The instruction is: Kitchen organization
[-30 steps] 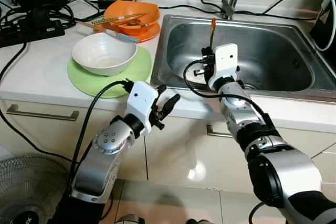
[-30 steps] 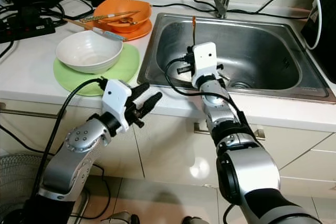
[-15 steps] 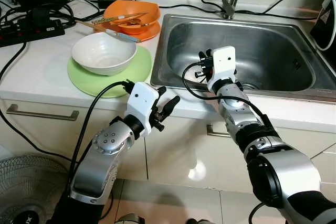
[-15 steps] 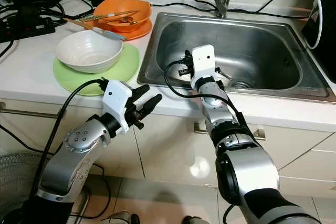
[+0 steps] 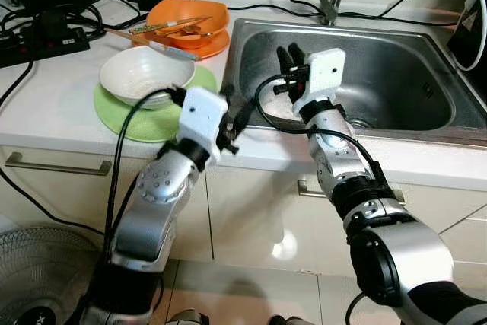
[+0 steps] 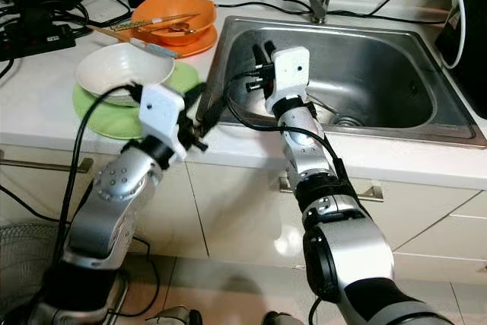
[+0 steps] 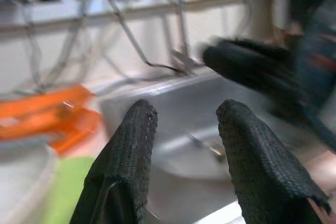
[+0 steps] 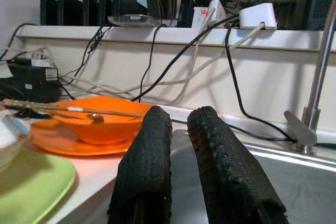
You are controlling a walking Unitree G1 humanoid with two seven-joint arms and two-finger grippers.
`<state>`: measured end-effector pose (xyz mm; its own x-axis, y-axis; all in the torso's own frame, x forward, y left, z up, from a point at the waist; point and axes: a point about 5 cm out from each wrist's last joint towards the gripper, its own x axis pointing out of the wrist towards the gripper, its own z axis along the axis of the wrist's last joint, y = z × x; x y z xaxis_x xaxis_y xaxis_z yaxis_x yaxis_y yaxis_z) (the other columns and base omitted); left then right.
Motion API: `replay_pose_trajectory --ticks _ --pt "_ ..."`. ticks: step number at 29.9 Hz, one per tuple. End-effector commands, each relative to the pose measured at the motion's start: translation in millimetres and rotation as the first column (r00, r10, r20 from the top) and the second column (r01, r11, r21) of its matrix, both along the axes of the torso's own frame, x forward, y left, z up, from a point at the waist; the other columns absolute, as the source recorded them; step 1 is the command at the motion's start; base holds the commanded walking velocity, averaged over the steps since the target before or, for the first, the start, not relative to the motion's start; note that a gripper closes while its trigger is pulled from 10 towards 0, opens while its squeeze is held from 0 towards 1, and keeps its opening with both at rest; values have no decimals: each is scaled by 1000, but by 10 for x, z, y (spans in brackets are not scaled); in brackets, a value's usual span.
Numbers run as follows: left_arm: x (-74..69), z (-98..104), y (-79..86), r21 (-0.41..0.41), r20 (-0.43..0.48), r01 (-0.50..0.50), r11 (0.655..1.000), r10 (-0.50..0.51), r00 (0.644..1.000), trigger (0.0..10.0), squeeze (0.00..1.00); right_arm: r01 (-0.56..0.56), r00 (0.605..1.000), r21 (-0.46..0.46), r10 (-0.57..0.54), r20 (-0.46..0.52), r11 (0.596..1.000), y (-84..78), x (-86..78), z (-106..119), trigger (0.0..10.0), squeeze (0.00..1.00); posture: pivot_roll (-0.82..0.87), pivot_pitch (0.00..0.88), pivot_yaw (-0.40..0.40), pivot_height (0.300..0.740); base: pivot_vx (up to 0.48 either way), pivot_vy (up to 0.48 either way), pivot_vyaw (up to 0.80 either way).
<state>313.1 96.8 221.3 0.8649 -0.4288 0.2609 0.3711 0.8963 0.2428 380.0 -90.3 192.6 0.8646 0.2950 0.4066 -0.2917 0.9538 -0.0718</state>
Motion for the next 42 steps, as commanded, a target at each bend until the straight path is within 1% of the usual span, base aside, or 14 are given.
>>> replay_pose_trajectory --ticks 1,4,6,11,15,16,18,22,23,26,27,29,35,42 --pt "50 50 43 6 29 -38 999 38 999 10000 0 10 1000 10 -10 -4 1000 -44 -34 -66 10000 0 148 87 -20 740 0 0 0" --pt "176 195 122 44 82 -75 996 71 994 10000 0 42 998 30 -40 -56 999 -106 -113 -271 10000 0 134 87 -8 740 0 0 0" --pt "194 215 137 45 90 -80 996 76 993 10000 0 46 997 33 -44 -63 998 -117 -128 -301 10000 0 131 86 -7 740 0 0 0" --pt "346 279 298 123 120 -136 983 121 985 10000 0 58 995 47 -54 -87 997 -117 -237 -430 10000 0 113 90 8 740 0 0 0" --pt "493 326 572 274 132 -195 942 164 978 10000 0 60 994 58 -55 -93 997 -106 -281 -464 10000 0 109 100 21 740 0 0 0" --pt "493 326 572 274 132 -195 942 164 978 10000 0 60 994 58 -55 -93 997 -106 -281 -464 10000 0 109 100 21 740 0 0 0" --pt "548 456 754 338 168 -241 910 194 967 10000 0 64 994 63 -58 -95 996 -109 -316 -485 10000 0 107 114 29 740 0 0 0" --pt "576 554 870 381 193 -268 885 208 959 10000 0 66 993 66 -59 -102 996 -103 -368 -515 10000 0 108 128 35 740 0 0 0" --pt "588 607 951 416 210 -287 863 216 954 10000 0 66 992 69 -58 -114 995 -92 -407 -550 10000 0 111 139 37 740 0 0 0" --pt "601 676 1050 455 218 -290 842 210 953 10000 0 65 991 71 -55 -125 995 -76 -456 -588 10000 0 112 150 43 740 0 0 0" --pt "601 710 1119 492 203 -261 831 183 962 10000 1000 66 989 75 -55 -134 995 -66 -497 -617 10000 0 113 158 48 740 0 0 0" --pt "596 713 1137 506 191 -241 828 166 968 10000 1000 67 989 76 -56 -137 995 -63 -509 -627 10000 0 113 158 48 740 0 0 0" --pt "632 667 1298 620 91 -138 773 104 990 10000 1000 72 984 81 -57 -167 994 -37 -558 -664 10000 0 122 168 65 740 0 0 0" --pt "670 779 1303 681 47 -53 730 29 998 10000 1000 87 982 95 -69 -176 992 -30 -572 -647 10000 0 116 159 86 740 0 0 0"
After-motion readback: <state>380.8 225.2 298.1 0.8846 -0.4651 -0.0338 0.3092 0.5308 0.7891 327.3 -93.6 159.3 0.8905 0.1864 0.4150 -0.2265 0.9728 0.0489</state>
